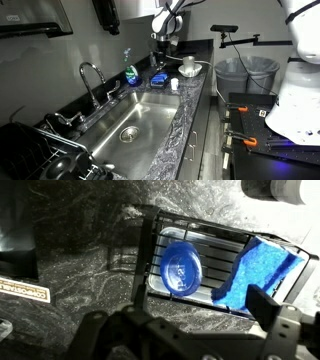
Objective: Put the blue soap on the rack, then remove it from the rack
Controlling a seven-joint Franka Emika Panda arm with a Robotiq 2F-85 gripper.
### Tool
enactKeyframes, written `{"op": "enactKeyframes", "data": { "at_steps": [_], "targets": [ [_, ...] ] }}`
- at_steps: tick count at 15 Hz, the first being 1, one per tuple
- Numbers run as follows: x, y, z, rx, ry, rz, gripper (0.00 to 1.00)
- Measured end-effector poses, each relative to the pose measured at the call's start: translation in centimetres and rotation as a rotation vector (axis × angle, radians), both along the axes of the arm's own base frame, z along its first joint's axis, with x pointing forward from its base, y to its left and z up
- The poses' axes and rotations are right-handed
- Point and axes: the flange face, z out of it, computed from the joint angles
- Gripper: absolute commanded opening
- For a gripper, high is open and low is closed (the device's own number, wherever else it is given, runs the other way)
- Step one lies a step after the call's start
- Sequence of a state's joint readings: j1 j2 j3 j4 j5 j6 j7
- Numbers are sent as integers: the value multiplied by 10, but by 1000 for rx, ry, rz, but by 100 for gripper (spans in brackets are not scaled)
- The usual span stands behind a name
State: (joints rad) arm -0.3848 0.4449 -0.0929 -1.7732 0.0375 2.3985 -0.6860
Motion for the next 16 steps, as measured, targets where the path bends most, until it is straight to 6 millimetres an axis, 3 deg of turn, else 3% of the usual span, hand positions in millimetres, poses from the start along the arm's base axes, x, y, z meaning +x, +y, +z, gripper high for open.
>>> {"op": "enactKeyframes", "data": {
  "at_steps": [8, 16],
  "targets": [
    [-48, 18, 22, -12, -37, 24, 100],
    [-72, 25, 28, -15, -39, 57, 100]
  ]
}}
